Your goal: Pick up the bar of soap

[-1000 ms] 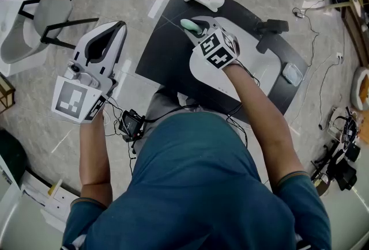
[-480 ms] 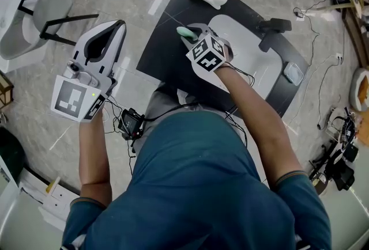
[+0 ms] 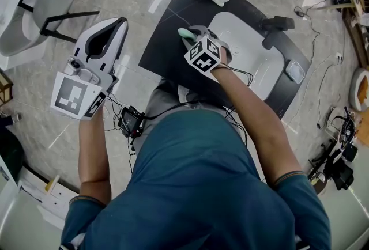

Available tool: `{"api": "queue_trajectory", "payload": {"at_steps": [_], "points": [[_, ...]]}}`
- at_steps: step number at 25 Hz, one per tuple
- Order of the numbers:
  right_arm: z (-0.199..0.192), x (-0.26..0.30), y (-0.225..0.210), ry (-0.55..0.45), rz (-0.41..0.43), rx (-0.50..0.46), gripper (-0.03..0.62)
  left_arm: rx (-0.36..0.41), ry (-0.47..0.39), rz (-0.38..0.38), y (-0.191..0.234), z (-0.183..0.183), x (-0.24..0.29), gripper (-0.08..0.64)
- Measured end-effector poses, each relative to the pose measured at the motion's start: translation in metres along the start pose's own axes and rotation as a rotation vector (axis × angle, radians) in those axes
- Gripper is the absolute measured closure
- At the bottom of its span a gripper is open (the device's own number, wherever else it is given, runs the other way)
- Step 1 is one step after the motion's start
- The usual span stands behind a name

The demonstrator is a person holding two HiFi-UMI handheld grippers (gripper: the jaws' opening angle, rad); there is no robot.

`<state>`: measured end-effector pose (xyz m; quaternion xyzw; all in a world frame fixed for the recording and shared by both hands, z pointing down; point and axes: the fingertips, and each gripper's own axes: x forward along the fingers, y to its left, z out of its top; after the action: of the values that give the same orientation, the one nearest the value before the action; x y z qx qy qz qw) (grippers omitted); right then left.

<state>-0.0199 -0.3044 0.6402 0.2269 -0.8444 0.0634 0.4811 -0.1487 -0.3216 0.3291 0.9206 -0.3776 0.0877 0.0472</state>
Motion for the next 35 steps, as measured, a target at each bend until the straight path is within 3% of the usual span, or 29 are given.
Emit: {"api": "queue_trajectory", "payload": {"at_steps": [11,23,30,35], "points": [[-0.010,0.006,0.018,0.048,-0.011,-0.034,0.460,0.011,-0.008,-0.014,-0.003,0.001,-0.007,0.558],[-0.010,-0.007,0.054,0.064,0.133,-0.061,0.391,0.032,-0.026,-0.039,-0.013,0.015,0.000,0.558],[0.004,-0.038,0.070,0.003,0.236,-0.050,0.385,0.050,-0.033,-0.051,-0.028,0.030,0.001,0.558],[0.042,-0.089,0.055,-0.178,0.213,0.034,0.388,0.058,-0.033,-0.069,-0.043,0.041,0.003,0.558]]}}
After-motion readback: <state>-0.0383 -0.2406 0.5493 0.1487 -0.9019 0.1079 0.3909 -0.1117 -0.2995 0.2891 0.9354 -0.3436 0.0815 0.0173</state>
